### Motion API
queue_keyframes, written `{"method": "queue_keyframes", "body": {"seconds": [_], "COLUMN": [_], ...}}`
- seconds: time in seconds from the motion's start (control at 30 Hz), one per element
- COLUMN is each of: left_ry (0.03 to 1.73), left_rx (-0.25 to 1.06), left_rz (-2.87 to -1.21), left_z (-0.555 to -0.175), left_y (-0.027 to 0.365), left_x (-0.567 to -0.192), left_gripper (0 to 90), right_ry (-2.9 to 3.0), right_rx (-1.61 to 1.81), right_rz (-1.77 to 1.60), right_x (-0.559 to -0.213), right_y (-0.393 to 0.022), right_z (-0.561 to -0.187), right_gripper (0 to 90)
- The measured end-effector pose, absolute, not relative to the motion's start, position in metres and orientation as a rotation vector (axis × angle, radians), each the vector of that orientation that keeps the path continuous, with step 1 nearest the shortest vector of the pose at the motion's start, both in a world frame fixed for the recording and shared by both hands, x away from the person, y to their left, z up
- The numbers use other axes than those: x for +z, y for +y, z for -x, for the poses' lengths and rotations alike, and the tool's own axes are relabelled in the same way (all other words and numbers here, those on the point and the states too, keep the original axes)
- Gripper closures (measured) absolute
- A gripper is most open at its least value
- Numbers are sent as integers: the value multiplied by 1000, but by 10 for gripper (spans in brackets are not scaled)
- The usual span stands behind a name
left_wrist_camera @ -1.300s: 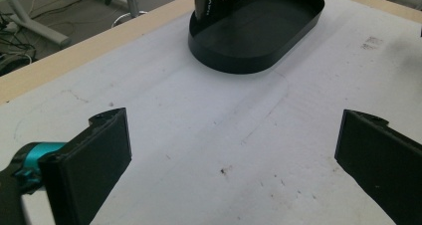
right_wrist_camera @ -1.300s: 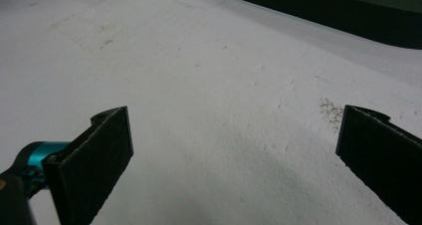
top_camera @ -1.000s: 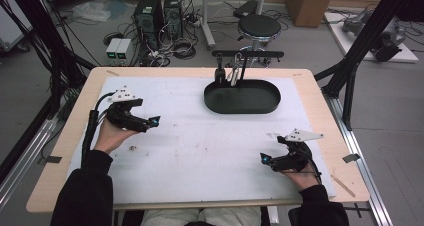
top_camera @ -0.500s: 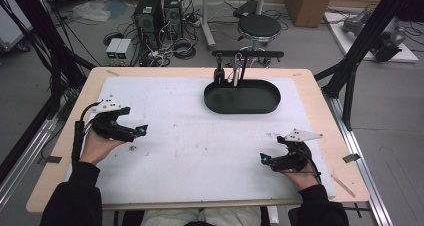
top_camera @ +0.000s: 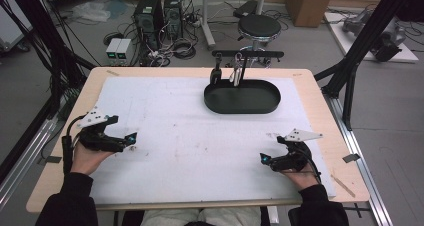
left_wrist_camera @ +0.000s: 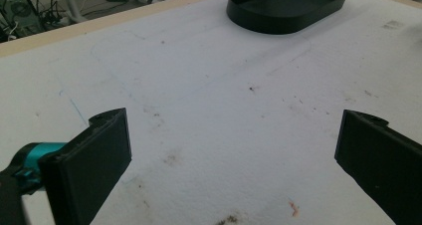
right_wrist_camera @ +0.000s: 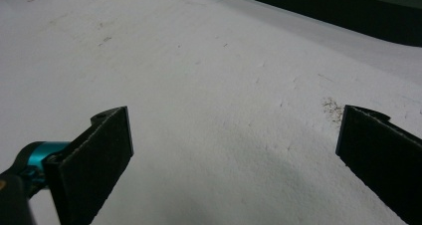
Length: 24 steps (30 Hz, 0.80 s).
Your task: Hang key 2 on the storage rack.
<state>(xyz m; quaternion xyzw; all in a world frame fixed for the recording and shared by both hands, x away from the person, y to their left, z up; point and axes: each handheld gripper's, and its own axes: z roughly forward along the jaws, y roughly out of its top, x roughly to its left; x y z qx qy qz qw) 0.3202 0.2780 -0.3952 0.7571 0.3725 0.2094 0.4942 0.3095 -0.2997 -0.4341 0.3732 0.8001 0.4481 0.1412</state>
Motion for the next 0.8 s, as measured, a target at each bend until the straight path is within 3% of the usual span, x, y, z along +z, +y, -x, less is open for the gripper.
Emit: {"method": "queue_keyframes", "body": {"seconds": [0.8], "left_ry": [993], "left_rx": [530], "left_rz": [-1718], "left_z": [-274], "left_y": [314], "left_x": [-428], "left_gripper": [18], "right_ry": [2326], "right_rx": [1278], "right_rz": [-1077], "right_x": [-436], "right_y": [-298], "right_z": [-311], "right_gripper": [7]}}
